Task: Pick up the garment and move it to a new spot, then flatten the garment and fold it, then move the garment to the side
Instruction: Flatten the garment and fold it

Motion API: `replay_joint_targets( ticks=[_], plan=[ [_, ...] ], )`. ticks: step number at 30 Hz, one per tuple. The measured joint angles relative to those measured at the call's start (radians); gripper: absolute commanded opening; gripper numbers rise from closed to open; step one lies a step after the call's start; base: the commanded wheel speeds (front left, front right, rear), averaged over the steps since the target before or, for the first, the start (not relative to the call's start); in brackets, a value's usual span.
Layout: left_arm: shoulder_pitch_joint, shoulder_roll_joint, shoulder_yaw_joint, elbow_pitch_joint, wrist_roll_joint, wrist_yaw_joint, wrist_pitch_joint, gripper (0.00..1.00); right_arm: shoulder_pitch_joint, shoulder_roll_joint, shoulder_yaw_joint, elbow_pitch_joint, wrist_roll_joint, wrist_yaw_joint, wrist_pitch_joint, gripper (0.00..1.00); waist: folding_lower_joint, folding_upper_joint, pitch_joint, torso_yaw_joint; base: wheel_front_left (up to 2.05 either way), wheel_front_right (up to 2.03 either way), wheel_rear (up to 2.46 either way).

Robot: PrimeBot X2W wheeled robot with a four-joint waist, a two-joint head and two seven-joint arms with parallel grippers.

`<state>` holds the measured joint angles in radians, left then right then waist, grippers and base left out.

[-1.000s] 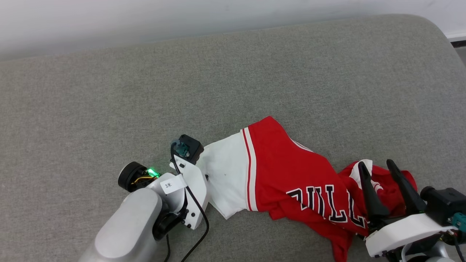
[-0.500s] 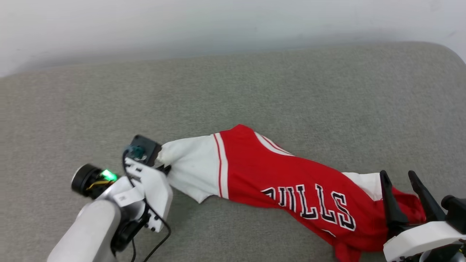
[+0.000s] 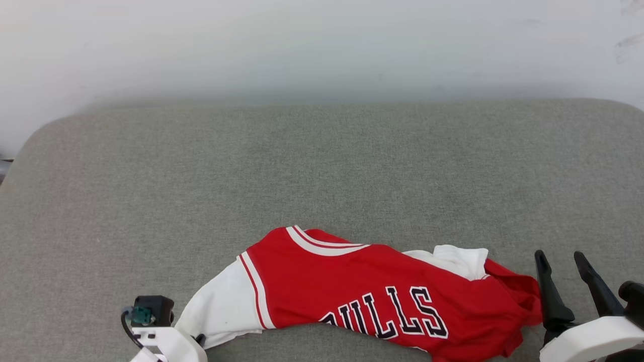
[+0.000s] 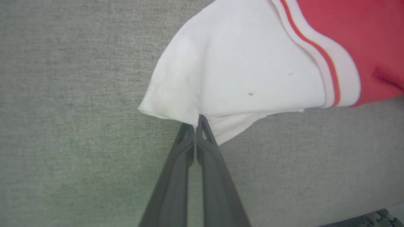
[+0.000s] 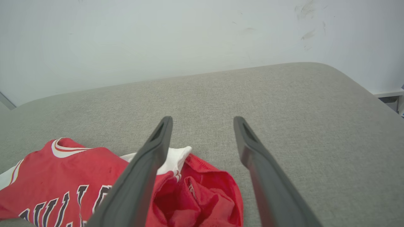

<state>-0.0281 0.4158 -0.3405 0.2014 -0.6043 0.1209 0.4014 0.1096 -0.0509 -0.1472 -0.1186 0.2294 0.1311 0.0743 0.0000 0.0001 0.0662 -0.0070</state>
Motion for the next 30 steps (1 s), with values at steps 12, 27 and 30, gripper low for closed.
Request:
replay_joint_targets(
  ticks=[12, 27, 30],
  plan=[
    [0.01, -0.075, 0.03, -0.029, 0.083, 0.01, -0.416, 1.0, 0.024, 0.0, -0.045, 0.001, 0.028, 0.0, 0.043, 1.0, -0.0001, 0.0, -0.047, 0.011, 0.0, 0.0, 0.0],
    [-0.086, -0.111, 0.003, -0.1, 0.157, -0.033, -0.634, 1.0, -0.187, -0.136, 0.026, 0.16, 0.091, 0.0, 0.402, 1.0, 0.0, 0.0, 0.004, 0.08, 0.0, 0.0, 0.0],
    [-0.102, -0.112, -0.001, -0.112, 0.162, -0.038, -0.635, 1.0, -0.264, -0.201, 0.117, 0.186, 0.14, 0.0, 0.512, 1.0, 0.0, 0.0, 0.025, 0.095, 0.0, 0.0, 0.0]
  ],
)
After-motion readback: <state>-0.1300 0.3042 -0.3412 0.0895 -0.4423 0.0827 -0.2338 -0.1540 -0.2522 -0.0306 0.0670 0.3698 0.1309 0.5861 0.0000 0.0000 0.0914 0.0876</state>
